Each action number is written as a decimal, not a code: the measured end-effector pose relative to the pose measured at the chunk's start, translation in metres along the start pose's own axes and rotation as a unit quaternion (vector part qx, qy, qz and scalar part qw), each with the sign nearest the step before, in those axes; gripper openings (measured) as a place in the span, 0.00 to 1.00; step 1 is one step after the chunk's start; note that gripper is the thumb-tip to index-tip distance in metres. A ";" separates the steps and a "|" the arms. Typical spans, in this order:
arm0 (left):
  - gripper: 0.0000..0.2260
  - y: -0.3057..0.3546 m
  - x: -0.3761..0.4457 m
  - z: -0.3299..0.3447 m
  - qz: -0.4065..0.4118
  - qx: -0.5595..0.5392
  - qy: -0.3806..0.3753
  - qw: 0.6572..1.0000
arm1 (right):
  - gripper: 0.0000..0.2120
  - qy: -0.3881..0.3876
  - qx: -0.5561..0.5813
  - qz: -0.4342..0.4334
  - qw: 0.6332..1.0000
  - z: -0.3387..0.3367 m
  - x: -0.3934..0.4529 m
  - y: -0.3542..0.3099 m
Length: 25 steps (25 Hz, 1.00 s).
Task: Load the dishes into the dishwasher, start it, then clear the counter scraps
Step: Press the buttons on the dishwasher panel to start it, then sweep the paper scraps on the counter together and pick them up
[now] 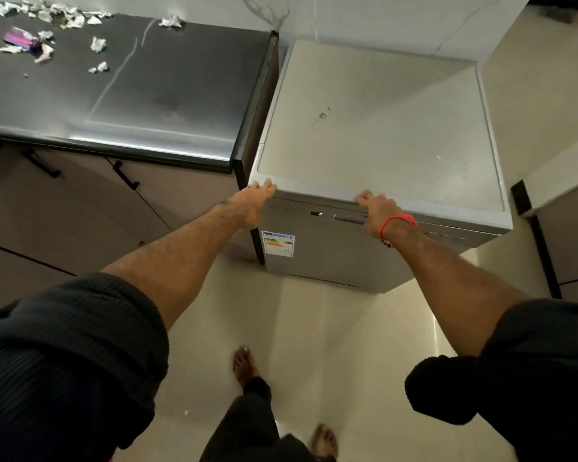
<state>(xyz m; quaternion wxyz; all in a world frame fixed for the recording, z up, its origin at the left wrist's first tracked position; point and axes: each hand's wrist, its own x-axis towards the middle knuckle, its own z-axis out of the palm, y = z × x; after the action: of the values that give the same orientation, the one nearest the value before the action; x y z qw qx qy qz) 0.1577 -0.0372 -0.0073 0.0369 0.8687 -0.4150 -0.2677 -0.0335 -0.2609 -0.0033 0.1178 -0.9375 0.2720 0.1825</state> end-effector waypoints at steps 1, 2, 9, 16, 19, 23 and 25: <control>0.42 -0.006 0.001 -0.002 0.012 -0.021 -0.011 1.000 | 0.31 -0.003 0.003 0.004 1.000 -0.003 0.002 -0.004; 0.41 -0.012 0.000 -0.004 0.021 -0.044 -0.020 0.999 | 0.28 -0.005 0.009 0.014 1.000 -0.005 0.002 -0.009; 0.36 -0.075 -0.013 -0.039 0.053 -0.150 0.105 0.982 | 0.25 0.037 0.141 0.026 0.989 -0.017 0.022 -0.092; 0.36 -0.170 -0.033 -0.067 0.029 -0.124 0.158 0.979 | 0.21 0.102 0.221 -0.152 0.958 -0.054 0.068 -0.220; 0.37 -0.203 -0.030 -0.082 -0.004 -0.108 0.179 0.978 | 0.20 0.123 0.251 -0.190 0.941 -0.068 0.104 -0.262; 0.36 -0.236 -0.021 -0.104 -0.054 -0.104 0.217 0.969 | 0.20 0.130 0.284 -0.228 0.922 -0.078 0.158 -0.306; 0.36 -0.254 -0.016 -0.116 -0.089 -0.121 0.223 0.963 | 0.20 0.114 0.284 -0.239 0.921 -0.084 0.187 -0.327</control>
<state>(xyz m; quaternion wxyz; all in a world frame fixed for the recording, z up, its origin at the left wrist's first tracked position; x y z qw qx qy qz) 0.3851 0.1218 0.0255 0.2088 0.9290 -0.2820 -0.1179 0.3176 -0.1052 0.0369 0.3876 -0.9161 0.0921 -0.0443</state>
